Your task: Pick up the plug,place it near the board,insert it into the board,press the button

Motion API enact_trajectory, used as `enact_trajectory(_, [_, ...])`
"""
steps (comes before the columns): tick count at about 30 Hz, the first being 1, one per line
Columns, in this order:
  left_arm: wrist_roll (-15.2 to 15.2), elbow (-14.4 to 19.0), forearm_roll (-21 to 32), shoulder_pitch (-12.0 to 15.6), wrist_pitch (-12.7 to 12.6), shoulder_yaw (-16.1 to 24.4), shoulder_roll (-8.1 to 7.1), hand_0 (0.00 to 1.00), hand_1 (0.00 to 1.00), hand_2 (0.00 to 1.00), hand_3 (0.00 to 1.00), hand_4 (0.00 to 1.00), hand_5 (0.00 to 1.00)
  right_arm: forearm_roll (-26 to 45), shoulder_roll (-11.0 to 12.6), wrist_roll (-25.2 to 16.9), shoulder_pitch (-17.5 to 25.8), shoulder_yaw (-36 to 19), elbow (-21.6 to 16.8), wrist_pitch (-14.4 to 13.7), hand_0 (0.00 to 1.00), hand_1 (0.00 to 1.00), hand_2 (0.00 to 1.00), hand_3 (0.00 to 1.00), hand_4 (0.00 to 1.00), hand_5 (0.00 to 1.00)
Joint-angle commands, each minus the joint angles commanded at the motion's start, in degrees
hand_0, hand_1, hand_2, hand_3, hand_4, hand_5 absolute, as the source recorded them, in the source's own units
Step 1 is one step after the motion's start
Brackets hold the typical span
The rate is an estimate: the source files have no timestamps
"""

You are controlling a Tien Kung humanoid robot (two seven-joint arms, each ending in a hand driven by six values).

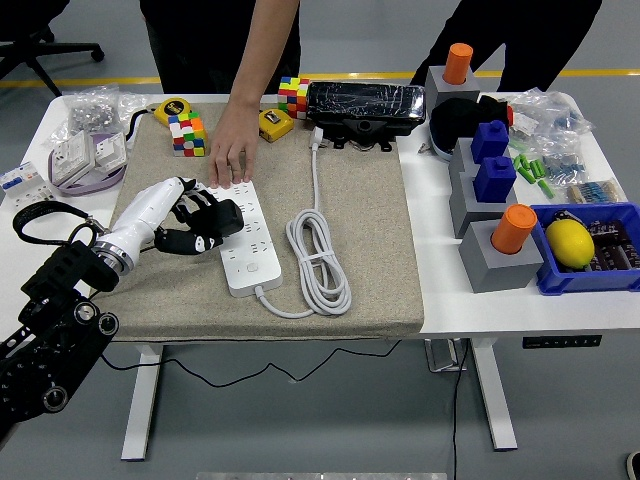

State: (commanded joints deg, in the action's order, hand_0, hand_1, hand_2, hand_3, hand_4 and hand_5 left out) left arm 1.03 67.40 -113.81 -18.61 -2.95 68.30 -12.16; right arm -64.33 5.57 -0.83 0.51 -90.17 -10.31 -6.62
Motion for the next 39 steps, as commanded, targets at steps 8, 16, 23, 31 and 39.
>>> enact_trajectory(8, [0.6,-3.24,0.76,-1.16,-0.44,-1.2,-0.12,0.374,0.369,0.308,0.487,0.721,0.002,0.09,0.03,0.03,0.03,0.13,0.0,0.02,0.832,0.802,0.789,0.811,0.998,0.998])
enact_trajectory(16, [0.62,-5.07,0.76,-2.47,-0.53,-1.82,-0.15,0.373,0.367,0.296,0.487,0.721,0.002,0.38,0.17,0.05,-0.37,0.25,0.0,0.01,0.832,0.803,0.789,0.811,0.998,0.998])
enact_trajectory(23, [0.68,-6.18,0.6,-3.25,-0.41,-2.36,-0.35,0.373,0.377,0.299,0.491,0.727,0.002,0.46,0.29,0.12,-0.45,0.24,0.0,0.02,0.832,0.803,0.789,0.811,0.998,0.998])
enact_trajectory(31, [0.64,-6.62,0.13,-3.48,-0.37,-2.49,-0.25,0.374,0.388,0.301,0.493,0.729,0.002,0.8,0.33,0.06,-0.55,0.69,0.0,0.13,0.832,0.803,0.789,0.81,0.998,0.998])
enact_trajectory(39, [0.83,-7.82,-0.21,-4.14,-0.42,-2.57,-0.46,0.375,0.397,0.304,0.495,0.73,0.002,0.94,0.36,0.1,-0.58,0.79,0.0,0.18,0.833,0.803,0.79,0.807,0.998,0.998])
